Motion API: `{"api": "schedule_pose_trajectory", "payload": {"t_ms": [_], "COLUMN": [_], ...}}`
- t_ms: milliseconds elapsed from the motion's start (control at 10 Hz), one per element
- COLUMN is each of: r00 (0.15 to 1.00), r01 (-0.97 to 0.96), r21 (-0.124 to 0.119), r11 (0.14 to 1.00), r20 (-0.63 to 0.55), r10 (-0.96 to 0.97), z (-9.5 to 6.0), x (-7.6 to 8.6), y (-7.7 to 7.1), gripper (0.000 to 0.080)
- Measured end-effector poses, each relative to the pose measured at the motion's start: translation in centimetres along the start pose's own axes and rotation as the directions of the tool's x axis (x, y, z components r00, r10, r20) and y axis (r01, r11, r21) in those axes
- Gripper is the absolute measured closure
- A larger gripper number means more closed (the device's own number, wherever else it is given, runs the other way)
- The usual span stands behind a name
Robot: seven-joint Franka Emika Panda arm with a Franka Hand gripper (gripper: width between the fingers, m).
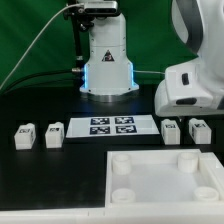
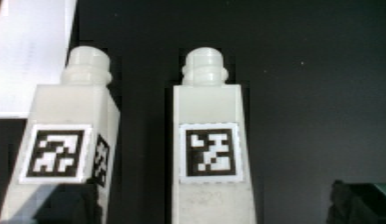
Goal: Assemble one leg
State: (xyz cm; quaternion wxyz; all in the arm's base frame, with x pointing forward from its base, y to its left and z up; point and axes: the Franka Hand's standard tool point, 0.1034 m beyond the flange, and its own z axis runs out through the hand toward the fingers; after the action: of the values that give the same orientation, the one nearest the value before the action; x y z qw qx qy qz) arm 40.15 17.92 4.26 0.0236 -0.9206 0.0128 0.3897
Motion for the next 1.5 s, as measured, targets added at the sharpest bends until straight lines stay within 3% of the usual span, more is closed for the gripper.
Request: {"api": "schedule_pose_trajectory", "payload": {"t_ms": [200,700,900,1100,1200,1300,1500], "r00": [1.0,1.0,1.0,1.0,1.0,1.0,1.0], "r01": [-0.024,-0.013,-0.014,-0.014,-0.014,-0.014,-0.014], "r21": [0.005,-0.008,-0.009,-0.009,-0.009,-0.009,-0.009], "r11": [1.0,1.0,1.0,1.0,1.0,1.0,1.0], "r20": [0.015,0.018,0.021,0.021,0.021,0.021,0.021], "r10": [0.024,0.013,0.015,0.014,0.014,0.014,0.014], "z": [0.6,4.1,4.3,4.3,4.3,4.3,4.3], "x": [0.2,0.8,0.8,0.8,0.8,0.8,0.8], "y": [-0.3,-1.2,-1.1,-1.1,-1.1,-1.1,-1.1], "gripper": [0.0151,0.0151,0.0151,0.041,0.041,0.0511,0.0511]}}
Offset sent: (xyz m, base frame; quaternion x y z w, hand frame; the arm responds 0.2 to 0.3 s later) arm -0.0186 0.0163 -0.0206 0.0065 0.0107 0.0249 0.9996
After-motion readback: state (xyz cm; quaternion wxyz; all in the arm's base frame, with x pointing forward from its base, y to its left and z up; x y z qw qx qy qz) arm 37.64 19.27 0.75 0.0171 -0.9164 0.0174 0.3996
